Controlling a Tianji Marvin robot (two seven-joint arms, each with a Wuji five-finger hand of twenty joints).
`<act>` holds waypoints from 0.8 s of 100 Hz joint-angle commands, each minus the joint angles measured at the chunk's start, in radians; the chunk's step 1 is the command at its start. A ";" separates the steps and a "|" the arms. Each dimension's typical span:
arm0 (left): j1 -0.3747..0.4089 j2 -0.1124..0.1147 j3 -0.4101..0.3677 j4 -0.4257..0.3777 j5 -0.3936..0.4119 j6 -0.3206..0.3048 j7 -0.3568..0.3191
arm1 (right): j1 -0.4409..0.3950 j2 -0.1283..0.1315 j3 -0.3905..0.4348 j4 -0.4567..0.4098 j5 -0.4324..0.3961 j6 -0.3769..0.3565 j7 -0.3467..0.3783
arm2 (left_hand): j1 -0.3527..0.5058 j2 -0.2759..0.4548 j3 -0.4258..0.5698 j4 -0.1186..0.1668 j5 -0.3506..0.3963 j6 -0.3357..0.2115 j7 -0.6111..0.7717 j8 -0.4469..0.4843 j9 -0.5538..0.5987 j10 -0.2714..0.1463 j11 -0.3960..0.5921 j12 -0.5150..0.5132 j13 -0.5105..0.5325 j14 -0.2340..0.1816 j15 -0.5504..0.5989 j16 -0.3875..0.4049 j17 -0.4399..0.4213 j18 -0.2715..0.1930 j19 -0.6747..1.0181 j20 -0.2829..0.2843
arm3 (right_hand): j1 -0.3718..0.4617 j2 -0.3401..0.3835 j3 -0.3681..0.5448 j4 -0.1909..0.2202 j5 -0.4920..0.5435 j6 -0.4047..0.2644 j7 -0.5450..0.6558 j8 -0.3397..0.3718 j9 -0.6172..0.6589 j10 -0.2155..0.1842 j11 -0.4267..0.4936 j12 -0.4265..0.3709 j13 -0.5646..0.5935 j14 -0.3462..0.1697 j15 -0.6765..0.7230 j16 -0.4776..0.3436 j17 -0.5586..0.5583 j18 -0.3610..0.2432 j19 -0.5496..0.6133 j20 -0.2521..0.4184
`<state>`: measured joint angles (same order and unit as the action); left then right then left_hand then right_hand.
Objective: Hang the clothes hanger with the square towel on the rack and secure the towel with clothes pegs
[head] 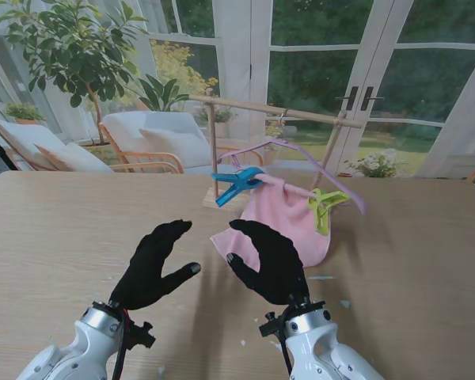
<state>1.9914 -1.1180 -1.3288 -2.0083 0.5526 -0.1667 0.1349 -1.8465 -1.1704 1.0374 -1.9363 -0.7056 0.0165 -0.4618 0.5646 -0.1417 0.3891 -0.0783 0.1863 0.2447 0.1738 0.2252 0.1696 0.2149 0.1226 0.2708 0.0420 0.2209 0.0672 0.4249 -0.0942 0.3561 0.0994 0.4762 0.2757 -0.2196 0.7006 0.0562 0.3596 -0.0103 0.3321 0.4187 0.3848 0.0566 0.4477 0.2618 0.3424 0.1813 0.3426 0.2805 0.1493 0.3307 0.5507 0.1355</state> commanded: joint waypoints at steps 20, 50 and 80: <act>0.018 -0.009 0.033 -0.003 -0.074 0.014 -0.025 | -0.022 0.006 0.021 0.049 0.045 -0.039 0.077 | 0.001 0.111 -0.130 0.016 -0.051 -0.065 -0.131 -0.011 -0.060 -0.081 -0.086 0.028 -0.019 -0.063 -0.039 -0.081 0.010 -0.075 -0.053 -0.078 | -0.059 0.082 -0.118 -0.037 -0.088 -0.049 -0.018 0.011 -0.102 -0.051 -0.002 -0.005 -0.085 -0.045 -0.026 -0.005 -0.053 -0.050 -0.069 0.346; 0.023 -0.012 0.036 0.008 -0.212 0.024 -0.064 | 0.008 -0.006 0.024 0.108 0.153 -0.125 0.085 | 0.102 0.169 -0.302 0.025 -0.053 -0.086 -0.188 -0.007 -0.065 -0.096 -0.115 -0.005 -0.018 -0.094 -0.059 -0.179 0.026 -0.129 -0.083 -0.185 | -0.061 0.116 -0.157 -0.033 -0.139 -0.120 -0.055 0.015 -0.148 -0.112 -0.006 -0.010 -0.129 -0.074 -0.051 -0.010 -0.090 -0.092 -0.108 0.371; 0.016 -0.014 0.043 0.003 -0.244 0.016 -0.065 | 0.011 -0.003 0.041 0.108 0.214 -0.159 0.137 | 0.138 0.161 -0.317 0.028 -0.049 -0.087 -0.178 0.015 -0.064 -0.095 -0.112 -0.004 -0.018 -0.104 -0.069 -0.209 0.034 -0.161 -0.101 -0.224 | -0.045 0.130 -0.190 -0.023 -0.159 -0.172 -0.126 0.035 -0.182 -0.179 -0.028 -0.025 -0.172 -0.106 -0.084 -0.018 -0.125 -0.127 -0.145 0.424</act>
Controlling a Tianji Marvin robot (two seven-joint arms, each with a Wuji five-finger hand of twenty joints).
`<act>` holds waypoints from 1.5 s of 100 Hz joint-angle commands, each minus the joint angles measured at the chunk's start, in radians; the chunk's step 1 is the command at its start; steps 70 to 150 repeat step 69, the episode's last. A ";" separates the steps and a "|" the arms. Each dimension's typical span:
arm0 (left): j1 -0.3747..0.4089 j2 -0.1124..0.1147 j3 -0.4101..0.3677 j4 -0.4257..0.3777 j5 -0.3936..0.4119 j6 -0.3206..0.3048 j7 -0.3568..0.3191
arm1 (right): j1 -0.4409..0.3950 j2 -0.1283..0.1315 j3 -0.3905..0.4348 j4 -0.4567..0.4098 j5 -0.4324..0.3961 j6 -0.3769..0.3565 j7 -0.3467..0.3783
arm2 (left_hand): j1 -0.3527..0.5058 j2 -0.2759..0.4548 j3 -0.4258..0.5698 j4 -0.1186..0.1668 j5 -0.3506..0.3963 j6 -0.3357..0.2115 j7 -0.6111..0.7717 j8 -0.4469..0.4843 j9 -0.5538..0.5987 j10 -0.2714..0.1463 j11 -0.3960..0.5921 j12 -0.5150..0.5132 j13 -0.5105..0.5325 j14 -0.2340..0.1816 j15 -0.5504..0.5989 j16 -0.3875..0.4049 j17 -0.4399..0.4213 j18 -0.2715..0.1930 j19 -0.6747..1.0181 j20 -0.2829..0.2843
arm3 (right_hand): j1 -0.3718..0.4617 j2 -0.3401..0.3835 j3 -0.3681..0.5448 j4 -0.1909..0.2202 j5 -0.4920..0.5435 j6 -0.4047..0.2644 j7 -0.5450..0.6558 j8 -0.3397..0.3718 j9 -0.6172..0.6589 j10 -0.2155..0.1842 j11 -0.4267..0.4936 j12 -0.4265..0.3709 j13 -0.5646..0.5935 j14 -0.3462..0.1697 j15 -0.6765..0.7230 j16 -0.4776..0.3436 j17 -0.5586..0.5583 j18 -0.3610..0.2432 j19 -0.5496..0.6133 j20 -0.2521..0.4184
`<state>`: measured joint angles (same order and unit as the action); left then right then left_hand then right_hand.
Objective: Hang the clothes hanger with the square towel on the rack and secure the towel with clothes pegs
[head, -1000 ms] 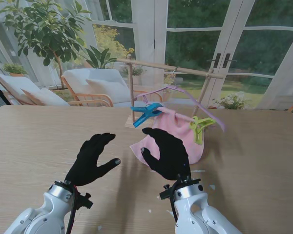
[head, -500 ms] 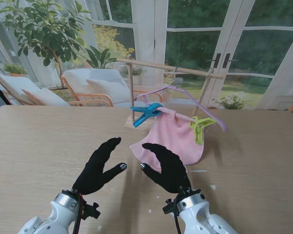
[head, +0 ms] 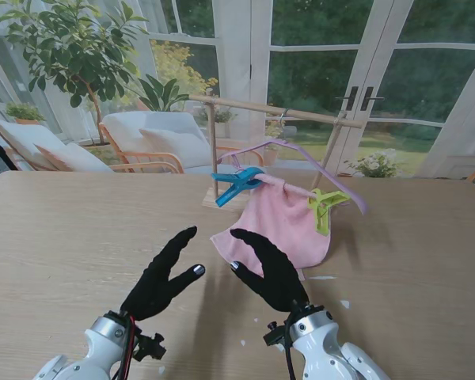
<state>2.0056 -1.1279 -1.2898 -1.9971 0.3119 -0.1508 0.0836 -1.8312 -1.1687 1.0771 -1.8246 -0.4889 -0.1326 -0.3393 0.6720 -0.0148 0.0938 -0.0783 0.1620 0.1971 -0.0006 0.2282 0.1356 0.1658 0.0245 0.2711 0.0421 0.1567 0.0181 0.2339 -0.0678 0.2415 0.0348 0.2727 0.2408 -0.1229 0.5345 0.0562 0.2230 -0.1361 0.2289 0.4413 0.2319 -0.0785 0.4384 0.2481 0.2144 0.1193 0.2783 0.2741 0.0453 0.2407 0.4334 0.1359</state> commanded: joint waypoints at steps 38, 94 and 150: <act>0.021 -0.001 0.003 -0.040 -0.001 -0.002 -0.024 | -0.012 -0.006 0.004 -0.008 -0.012 -0.032 -0.003 | 0.048 0.027 -0.027 0.030 -0.020 -0.034 0.011 0.027 -0.030 -0.042 -0.008 0.011 -0.018 -0.040 -0.019 -0.028 0.008 -0.043 -0.038 -0.044 | -0.004 0.033 -0.030 -0.020 -0.009 -0.051 -0.066 0.031 -0.035 -0.050 -0.020 -0.012 -0.048 -0.045 -0.024 -0.012 -0.020 -0.033 -0.038 0.444; 0.006 0.002 0.013 -0.038 -0.010 0.004 -0.039 | -0.015 -0.006 0.001 -0.011 -0.020 -0.025 -0.006 | 0.056 0.024 -0.031 0.030 -0.020 -0.034 0.017 0.027 -0.030 -0.040 -0.007 0.018 -0.018 -0.040 -0.019 -0.031 0.008 -0.043 -0.038 -0.056 | 0.000 0.032 -0.034 -0.019 -0.004 -0.048 -0.086 0.053 -0.036 -0.048 -0.016 -0.011 -0.050 -0.045 -0.023 -0.011 -0.015 -0.031 -0.041 0.457; 0.006 0.002 0.013 -0.038 -0.010 0.004 -0.039 | -0.015 -0.006 0.001 -0.011 -0.020 -0.025 -0.006 | 0.056 0.024 -0.031 0.030 -0.020 -0.034 0.017 0.027 -0.030 -0.040 -0.007 0.018 -0.018 -0.040 -0.019 -0.031 0.008 -0.043 -0.038 -0.056 | 0.000 0.032 -0.034 -0.019 -0.004 -0.048 -0.086 0.053 -0.036 -0.048 -0.016 -0.011 -0.050 -0.045 -0.023 -0.011 -0.015 -0.031 -0.041 0.457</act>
